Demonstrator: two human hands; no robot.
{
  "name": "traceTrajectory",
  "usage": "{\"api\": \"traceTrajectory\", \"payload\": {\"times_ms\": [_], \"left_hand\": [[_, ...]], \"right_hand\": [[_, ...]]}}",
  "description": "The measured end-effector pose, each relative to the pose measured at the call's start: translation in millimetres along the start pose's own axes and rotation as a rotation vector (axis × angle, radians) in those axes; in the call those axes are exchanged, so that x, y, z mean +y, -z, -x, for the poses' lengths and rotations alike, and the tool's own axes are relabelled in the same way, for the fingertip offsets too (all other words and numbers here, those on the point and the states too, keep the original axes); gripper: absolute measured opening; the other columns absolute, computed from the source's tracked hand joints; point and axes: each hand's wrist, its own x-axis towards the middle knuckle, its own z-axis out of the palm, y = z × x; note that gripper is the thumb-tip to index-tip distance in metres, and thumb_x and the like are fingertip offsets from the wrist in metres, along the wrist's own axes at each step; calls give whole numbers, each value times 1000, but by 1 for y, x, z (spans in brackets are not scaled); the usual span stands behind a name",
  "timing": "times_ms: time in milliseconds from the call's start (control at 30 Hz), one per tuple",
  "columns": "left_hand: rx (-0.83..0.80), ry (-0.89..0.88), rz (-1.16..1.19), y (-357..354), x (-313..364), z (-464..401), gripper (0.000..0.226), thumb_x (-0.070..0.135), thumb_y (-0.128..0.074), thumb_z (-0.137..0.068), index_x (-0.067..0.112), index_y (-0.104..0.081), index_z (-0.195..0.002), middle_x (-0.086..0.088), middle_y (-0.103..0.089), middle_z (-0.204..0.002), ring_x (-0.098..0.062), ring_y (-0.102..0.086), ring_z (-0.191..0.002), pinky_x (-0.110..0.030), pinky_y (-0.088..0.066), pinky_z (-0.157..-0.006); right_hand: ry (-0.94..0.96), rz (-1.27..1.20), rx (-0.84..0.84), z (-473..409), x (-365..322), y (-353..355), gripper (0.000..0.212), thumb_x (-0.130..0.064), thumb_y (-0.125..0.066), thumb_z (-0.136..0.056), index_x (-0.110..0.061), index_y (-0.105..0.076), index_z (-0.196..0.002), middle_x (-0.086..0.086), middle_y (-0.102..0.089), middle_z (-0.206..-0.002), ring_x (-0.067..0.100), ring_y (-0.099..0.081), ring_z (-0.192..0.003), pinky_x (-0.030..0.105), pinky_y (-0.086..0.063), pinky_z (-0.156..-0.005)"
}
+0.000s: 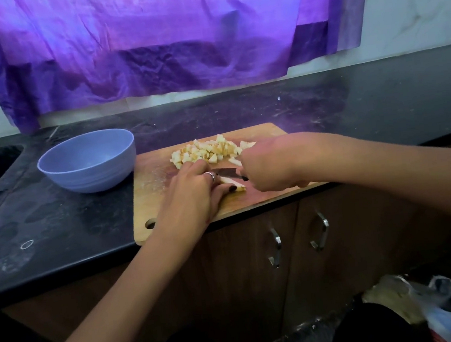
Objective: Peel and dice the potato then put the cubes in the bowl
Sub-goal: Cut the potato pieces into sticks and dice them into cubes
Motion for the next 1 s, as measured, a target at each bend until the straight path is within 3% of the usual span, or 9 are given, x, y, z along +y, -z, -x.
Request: {"api": "traceTrajectory", "payload": {"times_ms": [200, 333, 367, 433, 500, 567, 733, 833, 1000], "left_hand": [[-56, 4, -41, 4, 2, -1, 37, 40, -54, -92, 10, -74, -101, -2, -59, -107, -19, -49, -104, -40, -44, -89], [-25, 9, -18, 1, 0, -1, 37, 39, -56, -91, 9, -75, -98, -2, -60, -105, -18, -49, -101, -38, -45, -86], [-21, 3, -14, 0, 0, -1, 37, 39, -56, -91, 8, -75, -97, -2, -60, -103, -18, -49, -100, -38, -45, -85], [-15, -2, -15, 0, -1, -1, 38, 40, -57, -90, 8, -75, -97, -3, -60, -101, -18, -49, -98, -39, -46, -84], [-12, 8, 5, -1, 0, 0, 38, 40, -58, -90, 7, -75, -99, -3, -61, -102, -19, -50, -99, -40, -46, -84], [-6, 8, 38, 0, -1, 0, 37, 39, -60, -89, 7, -75, -101, -3, -62, -104, -19, -50, -100, -39, -46, -84], [28, 10, 95, -2, -3, 2, 32, 35, -66, -86, 5, -75, -96, -3, -61, -100, -18, -52, -96, -36, -47, -80], [67, 47, 166, -3, -5, 4, 27, 30, -72, -82, 4, -75, -87, -4, -60, -92, -21, -55, -88, -40, -51, -73], [-26, 88, 130, 1, -1, 3, 37, 37, -69, -82, 10, -73, -106, -2, -61, -109, -16, -56, -102, -20, -40, -85]], "right_hand": [[-26, -37, -75, 9, 7, -5, 35, -7, -39, -98, -12, -49, -131, 11, -55, -67, 14, -47, -25, 20, -37, -31], [-63, -115, 2, 11, 6, -13, 46, 0, -45, -94, -10, -43, -139, 5, -43, -68, 17, -45, -46, 25, -40, -36], [-59, -134, 8, 12, 8, -16, 36, -5, -43, -97, -9, -48, -132, 3, -41, -68, 17, -43, -51, 27, -42, -43], [-43, -144, 5, 22, 13, -21, 19, -20, -36, -102, -13, -52, -95, 3, -42, -69, 17, -45, -57, 30, -44, -54], [-58, -156, -40, 33, 14, -25, 33, -29, -33, -104, -18, -36, -72, 2, -43, -71, 14, -45, -58, 25, -40, -53], [-78, -168, -73, 40, 13, -28, 38, -32, -31, -104, -19, -30, -69, -1, -40, -70, 9, -39, -57, 19, -31, -49], [-115, -129, -8, 47, 7, -43, 28, -38, -23, -104, -20, -34, -87, -6, -34, -72, 8, -33, -58, 24, -26, -49], [-92, -69, 130, 41, 6, -54, 29, -40, -17, -104, -24, -38, -116, -8, -30, -72, 11, -32, -61, 28, -26, -50], [-68, -130, 265, 10, 6, -66, 33, -36, -21, -104, -23, -34, -132, -2, -53, -99, 13, -41, -74, 27, -30, -54]]}}
